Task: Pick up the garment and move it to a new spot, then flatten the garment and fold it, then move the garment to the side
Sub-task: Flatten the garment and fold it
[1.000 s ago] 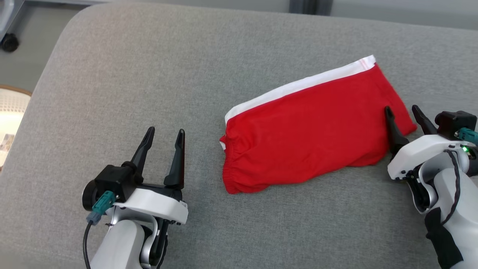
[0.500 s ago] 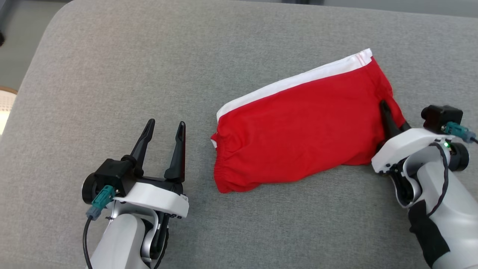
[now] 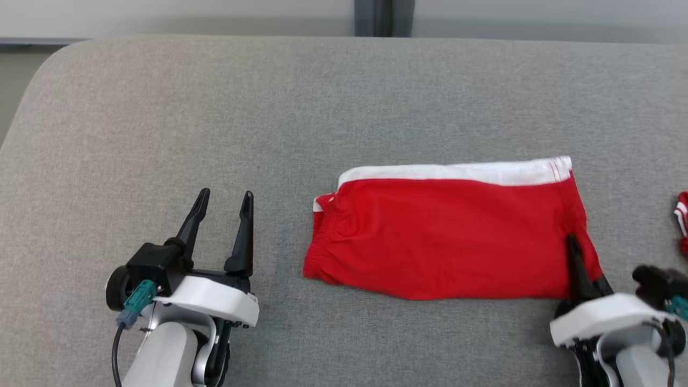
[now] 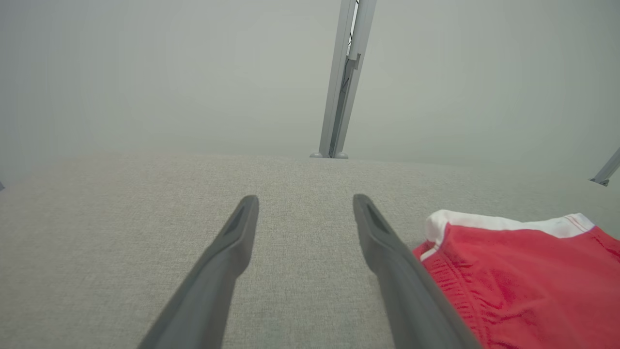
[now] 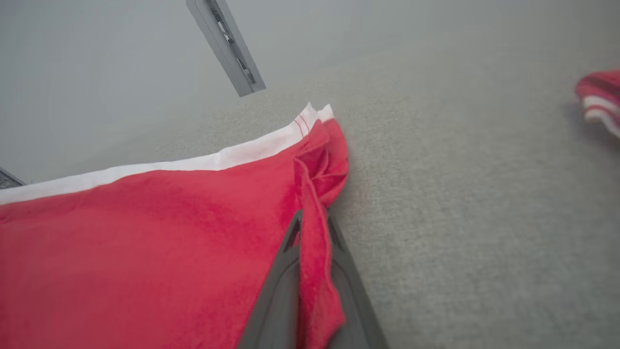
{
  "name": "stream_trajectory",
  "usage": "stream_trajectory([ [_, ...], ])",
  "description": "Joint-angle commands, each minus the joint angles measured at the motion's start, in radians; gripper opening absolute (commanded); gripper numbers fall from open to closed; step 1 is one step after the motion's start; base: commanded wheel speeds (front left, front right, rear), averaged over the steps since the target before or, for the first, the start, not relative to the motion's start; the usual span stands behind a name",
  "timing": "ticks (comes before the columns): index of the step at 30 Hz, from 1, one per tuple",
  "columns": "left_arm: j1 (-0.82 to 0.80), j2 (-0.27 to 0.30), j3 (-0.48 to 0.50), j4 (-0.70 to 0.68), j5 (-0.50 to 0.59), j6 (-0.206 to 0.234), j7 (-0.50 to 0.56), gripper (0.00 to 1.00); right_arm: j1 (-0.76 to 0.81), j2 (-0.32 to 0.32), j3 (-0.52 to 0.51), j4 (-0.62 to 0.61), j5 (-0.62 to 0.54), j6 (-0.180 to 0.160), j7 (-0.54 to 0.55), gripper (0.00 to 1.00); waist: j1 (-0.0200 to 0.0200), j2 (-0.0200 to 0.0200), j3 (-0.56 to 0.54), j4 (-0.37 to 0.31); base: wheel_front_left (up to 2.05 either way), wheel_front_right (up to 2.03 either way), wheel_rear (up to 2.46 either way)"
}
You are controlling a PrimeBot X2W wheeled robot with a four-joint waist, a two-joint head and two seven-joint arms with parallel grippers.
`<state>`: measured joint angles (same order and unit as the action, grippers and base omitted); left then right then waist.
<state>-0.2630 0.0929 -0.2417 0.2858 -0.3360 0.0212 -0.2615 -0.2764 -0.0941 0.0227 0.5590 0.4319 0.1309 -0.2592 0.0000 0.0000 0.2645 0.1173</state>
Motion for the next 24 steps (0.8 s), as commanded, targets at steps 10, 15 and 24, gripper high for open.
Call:
stream_trajectory([
  [10, 0.051, 0.025, 0.01, -0.017, -0.014, 0.024, 0.014, 1.0, 0.141, 0.034, -0.1, -0.085, -0.053, 0.0, -0.005, 0.0, 0.0, 0.0, -0.06, -0.051, 0.0, 0.0, 0.0],
  [15, 0.056, 0.027, 0.006, -0.022, -0.019, 0.025, 0.022, 1.0, 0.126, 0.039, -0.112, -0.103, -0.078, 0.0, -0.005, 0.0, 0.0, 0.0, -0.068, -0.054, 0.0, 0.0, 0.0],
  [24, 0.057, 0.028, -0.006, -0.031, -0.022, 0.032, 0.029, 1.0, 0.034, 0.043, 0.113, -0.25, -0.143, 0.0, 0.049, 0.0, 0.0, 0.0, -0.076, -0.042, 0.0, 0.0, 0.0],
])
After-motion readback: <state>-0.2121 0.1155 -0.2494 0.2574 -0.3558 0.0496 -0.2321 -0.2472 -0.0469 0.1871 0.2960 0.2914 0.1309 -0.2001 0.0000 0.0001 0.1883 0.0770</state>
